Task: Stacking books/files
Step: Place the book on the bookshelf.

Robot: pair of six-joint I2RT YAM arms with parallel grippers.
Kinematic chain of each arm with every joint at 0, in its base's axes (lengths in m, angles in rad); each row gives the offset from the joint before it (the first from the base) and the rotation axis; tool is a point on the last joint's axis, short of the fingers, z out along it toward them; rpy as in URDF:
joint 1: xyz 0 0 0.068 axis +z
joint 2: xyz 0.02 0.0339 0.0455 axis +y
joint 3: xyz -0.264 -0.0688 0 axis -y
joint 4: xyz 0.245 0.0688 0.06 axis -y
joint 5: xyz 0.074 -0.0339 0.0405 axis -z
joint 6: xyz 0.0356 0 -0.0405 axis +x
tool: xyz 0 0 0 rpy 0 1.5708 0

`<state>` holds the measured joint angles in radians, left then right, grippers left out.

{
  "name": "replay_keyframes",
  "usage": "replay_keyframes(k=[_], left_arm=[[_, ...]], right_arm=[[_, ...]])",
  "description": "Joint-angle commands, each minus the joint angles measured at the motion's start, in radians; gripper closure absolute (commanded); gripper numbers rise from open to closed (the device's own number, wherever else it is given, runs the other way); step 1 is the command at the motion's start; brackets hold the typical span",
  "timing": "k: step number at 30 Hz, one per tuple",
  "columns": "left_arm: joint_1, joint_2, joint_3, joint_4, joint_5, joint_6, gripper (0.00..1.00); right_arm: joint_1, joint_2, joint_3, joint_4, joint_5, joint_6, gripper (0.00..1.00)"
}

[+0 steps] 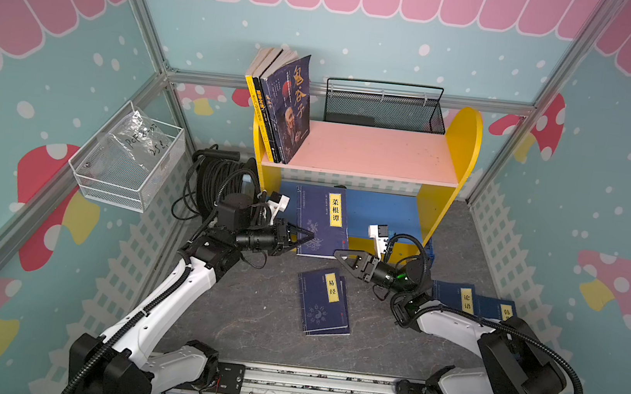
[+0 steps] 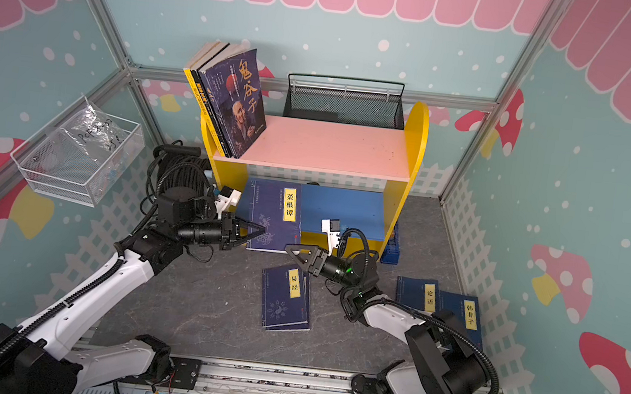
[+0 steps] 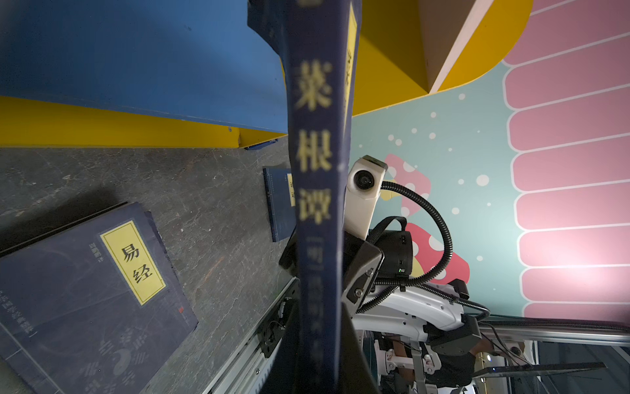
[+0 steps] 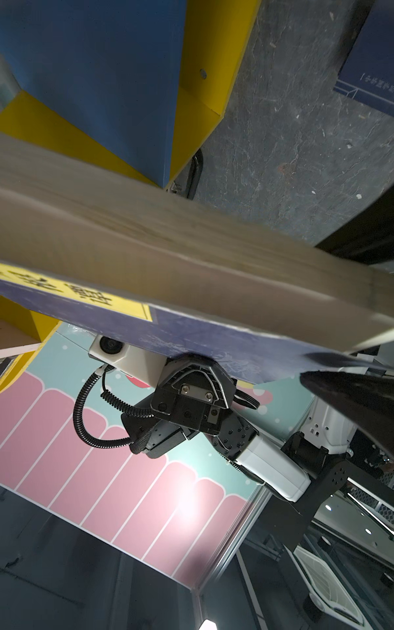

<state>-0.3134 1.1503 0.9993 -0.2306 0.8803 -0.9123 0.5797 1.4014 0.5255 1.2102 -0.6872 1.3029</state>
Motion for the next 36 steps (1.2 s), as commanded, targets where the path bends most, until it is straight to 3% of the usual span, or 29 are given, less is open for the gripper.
replay_keyframes(k=[1, 18, 20, 23, 26, 30, 36], left_arm=[[0.008, -0.003, 0.012, 0.035, 0.023, 0.013, 1.0], [0.007, 0.0, 0.019, 0.034, 0.018, 0.024, 1.0], [0.008, 0.01, 0.023, 0.023, 0.01, 0.023, 1.0], [0.008, 0.016, 0.033, 0.013, -0.015, 0.016, 0.88], [0.008, 0.017, 0.048, -0.009, -0.049, 0.024, 0.6], [0.008, 0.042, 0.079, -0.057, -0.092, 0.041, 0.39], [0.01, 0.087, 0.121, -0.131, -0.194, 0.043, 0.32]], right_arm=[[-0.008, 0.011, -0.008, 0.103, -0.005, 0.049, 0.57], [-0.023, 0.083, -0.021, 0.186, 0.024, 0.166, 0.96], [-0.023, 0.085, -0.018, 0.187, 0.029, 0.174, 0.97], [-0.023, 0.089, -0.016, 0.187, 0.042, 0.186, 1.0], [-0.024, 0.09, -0.013, 0.183, 0.074, 0.202, 1.0], [-0.023, 0.088, 0.025, 0.14, 0.126, 0.201, 1.0], [-0.028, 0.116, 0.119, -0.022, 0.178, 0.145, 1.0]])
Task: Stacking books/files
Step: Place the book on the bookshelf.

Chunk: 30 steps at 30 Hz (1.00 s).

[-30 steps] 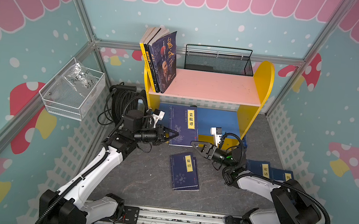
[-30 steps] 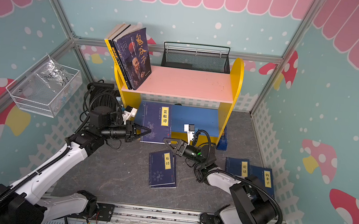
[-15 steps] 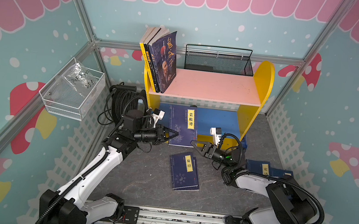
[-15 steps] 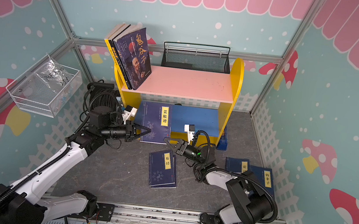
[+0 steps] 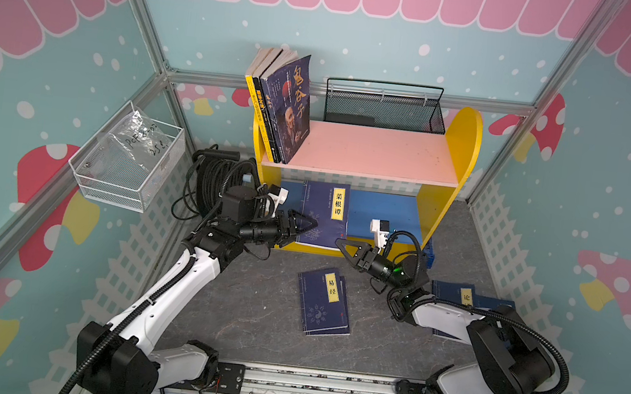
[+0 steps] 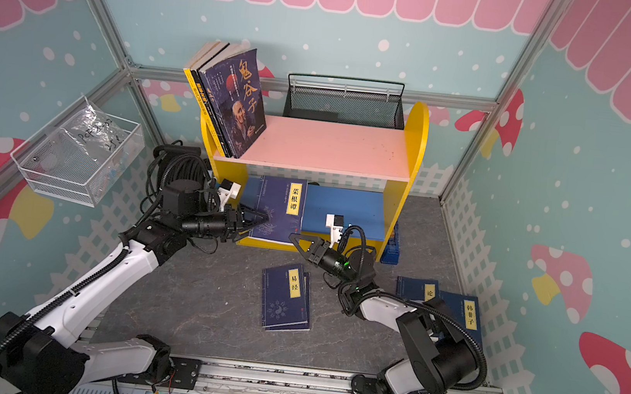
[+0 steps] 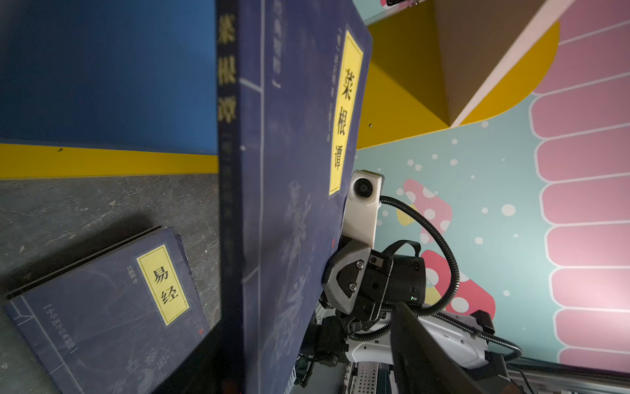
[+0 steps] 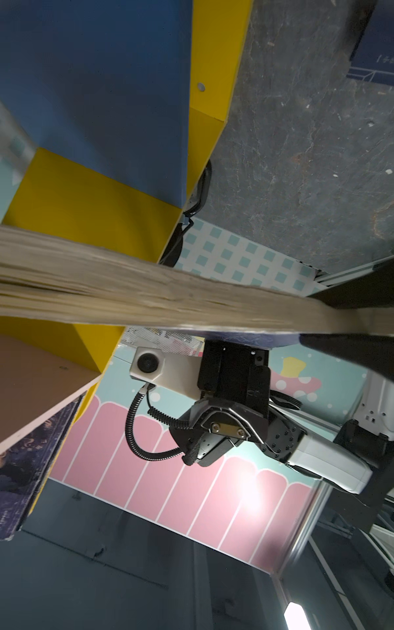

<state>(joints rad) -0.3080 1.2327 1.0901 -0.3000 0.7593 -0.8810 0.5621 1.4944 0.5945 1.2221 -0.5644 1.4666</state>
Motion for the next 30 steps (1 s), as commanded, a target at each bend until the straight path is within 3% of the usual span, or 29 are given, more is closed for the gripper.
replay_keyframes(k=[1, 8, 19, 30], left_arm=[[0.004, -0.005, 0.03, -0.074, -0.112, 0.015, 0.31], [0.029, -0.08, 0.063, -0.279, -0.239, 0.138, 0.13], [0.111, -0.28, 0.108, -0.497, -0.363, 0.244, 0.06], [0.145, -0.375, 0.119, -0.581, -0.435, 0.253, 0.01]], right_arm=[[-0.011, 0.038, 0.061, -0.037, 0.062, -0.011, 1.0], [-0.03, 0.144, 0.144, -0.068, 0.053, -0.028, 1.0], [-0.034, 0.35, 0.421, -0.366, -0.078, -0.143, 1.0], [-0.006, 0.537, 0.612, -0.403, -0.066, -0.137, 1.0]])
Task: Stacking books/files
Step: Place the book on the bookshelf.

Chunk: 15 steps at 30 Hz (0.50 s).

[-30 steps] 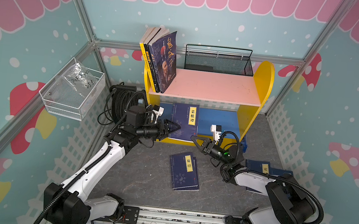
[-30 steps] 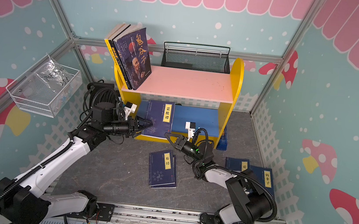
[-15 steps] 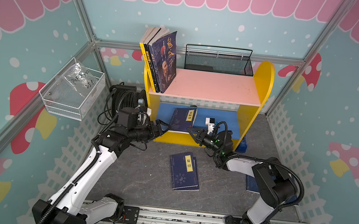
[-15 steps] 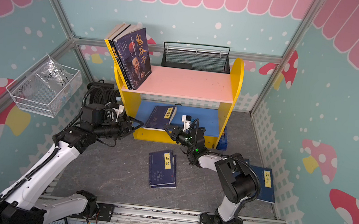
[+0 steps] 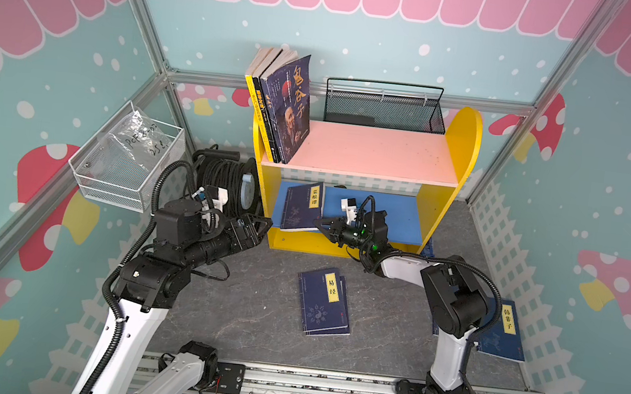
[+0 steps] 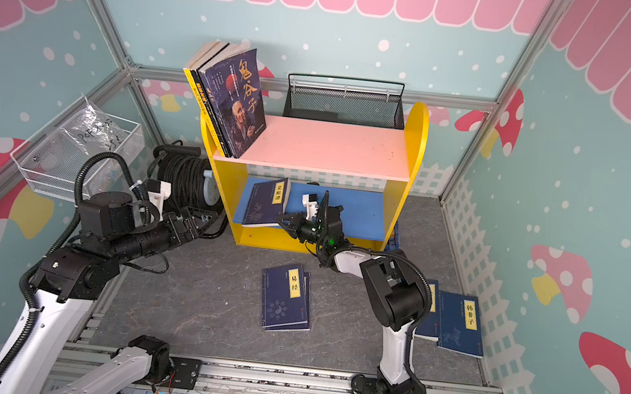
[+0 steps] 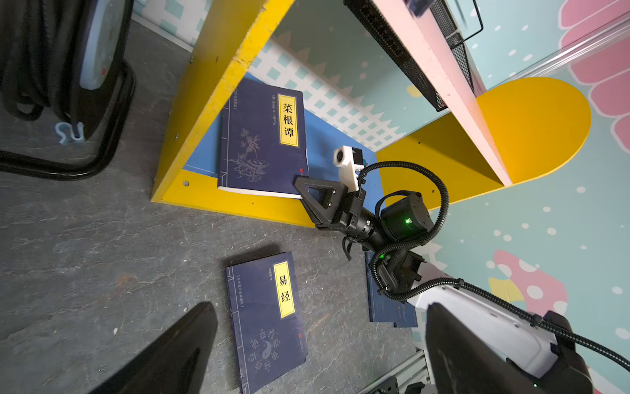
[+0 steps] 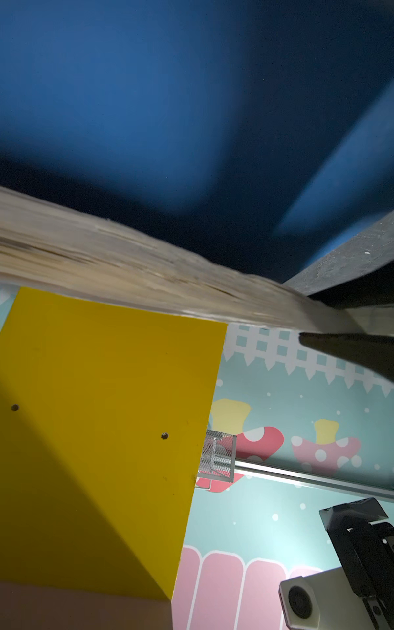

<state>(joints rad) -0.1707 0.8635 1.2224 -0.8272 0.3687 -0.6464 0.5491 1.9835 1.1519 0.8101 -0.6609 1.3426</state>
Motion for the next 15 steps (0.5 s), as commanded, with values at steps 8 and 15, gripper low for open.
replay_keyframes(k=[8, 15], left_arm=[[0.014, -0.022, -0.068, -0.064, -0.065, 0.004, 0.01], [0.02, -0.029, -0.086, -0.069, -0.062, 0.001, 0.01]], right_arm=[[0.035, 0.084, 0.097, 0.032, 0.124, 0.002, 1.0], [0.036, -0.012, 0.007, 0.042, 0.265, -0.019, 1.0]])
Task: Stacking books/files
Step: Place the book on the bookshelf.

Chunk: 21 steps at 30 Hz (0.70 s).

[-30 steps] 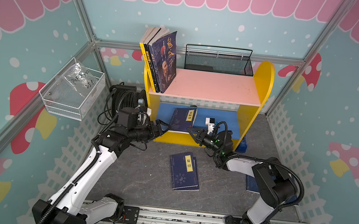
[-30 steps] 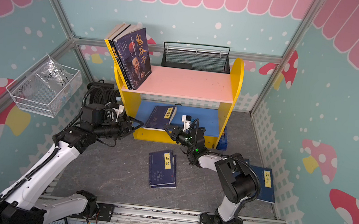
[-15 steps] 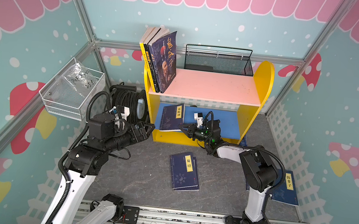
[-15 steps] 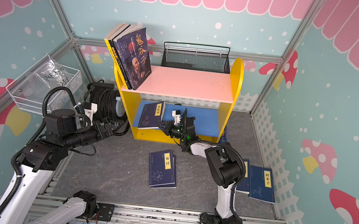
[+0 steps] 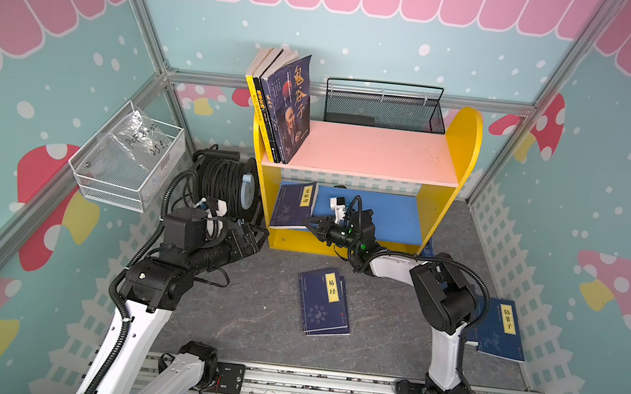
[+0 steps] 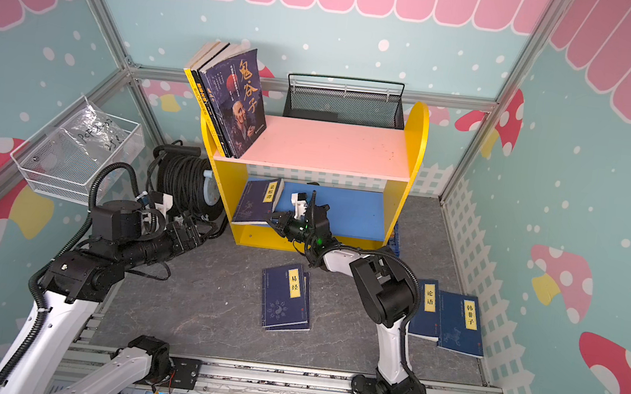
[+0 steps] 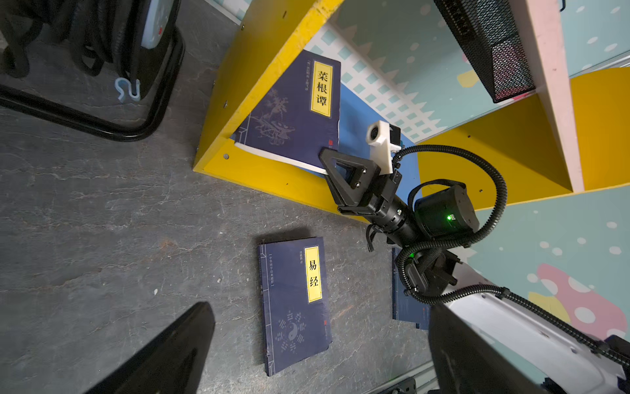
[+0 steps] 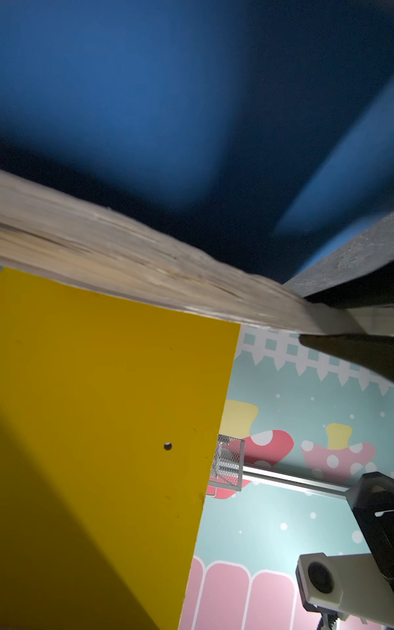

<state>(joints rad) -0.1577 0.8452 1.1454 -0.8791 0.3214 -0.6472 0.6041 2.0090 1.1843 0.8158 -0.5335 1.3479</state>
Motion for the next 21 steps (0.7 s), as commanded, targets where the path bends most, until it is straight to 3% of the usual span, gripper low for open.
replay_keyframes(k=[1, 10, 21], left_arm=[[0.009, -0.008, -0.009, -0.016, -0.012, 0.001, 0.01], [0.01, -0.02, -0.025, -0.017, 0.0, -0.008, 0.01], [0.01, -0.067, -0.071, -0.02, 0.009, -0.037, 0.01]], right_arm=[[-0.019, -0.039, -0.025, 0.035, 0.146, -0.025, 1.0], [-0.005, 0.045, 0.107, -0.094, 0.013, -0.04, 1.0], [-0.005, -0.009, 0.076, -0.094, 0.114, -0.065, 1.0]])
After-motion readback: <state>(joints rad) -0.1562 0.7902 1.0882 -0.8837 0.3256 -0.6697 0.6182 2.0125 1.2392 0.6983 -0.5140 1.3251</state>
